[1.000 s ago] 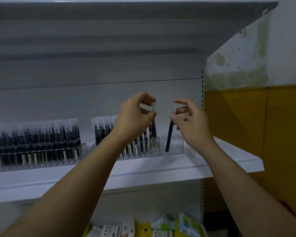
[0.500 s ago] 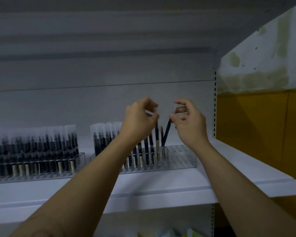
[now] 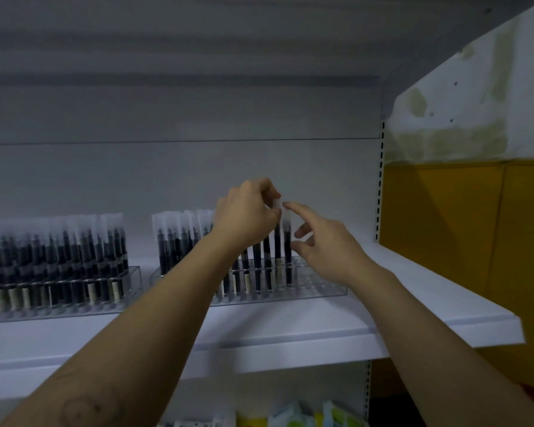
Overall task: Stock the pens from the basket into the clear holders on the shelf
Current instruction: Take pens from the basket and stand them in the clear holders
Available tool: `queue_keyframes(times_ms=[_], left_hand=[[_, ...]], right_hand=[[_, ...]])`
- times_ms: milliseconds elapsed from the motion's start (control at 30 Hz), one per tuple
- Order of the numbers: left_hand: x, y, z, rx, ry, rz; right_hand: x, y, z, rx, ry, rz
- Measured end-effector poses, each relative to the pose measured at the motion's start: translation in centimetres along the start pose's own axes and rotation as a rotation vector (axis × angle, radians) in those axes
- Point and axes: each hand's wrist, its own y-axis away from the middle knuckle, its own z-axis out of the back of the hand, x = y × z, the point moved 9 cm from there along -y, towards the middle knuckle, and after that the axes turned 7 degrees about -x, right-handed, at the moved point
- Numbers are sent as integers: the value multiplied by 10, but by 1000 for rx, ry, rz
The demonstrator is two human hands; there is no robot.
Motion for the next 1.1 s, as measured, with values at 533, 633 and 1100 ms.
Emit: queue_keyframes(times_ms=[533, 633, 1100], left_hand=[[-14, 30, 32, 19, -353, -170], [-14, 45, 43, 16, -343, -196], [2, 137, 94, 16, -412, -215]], right_hand=[[19, 16, 14, 23, 126, -2], [33, 22, 19, 8, 148, 20], [119, 93, 9, -10, 112, 150]])
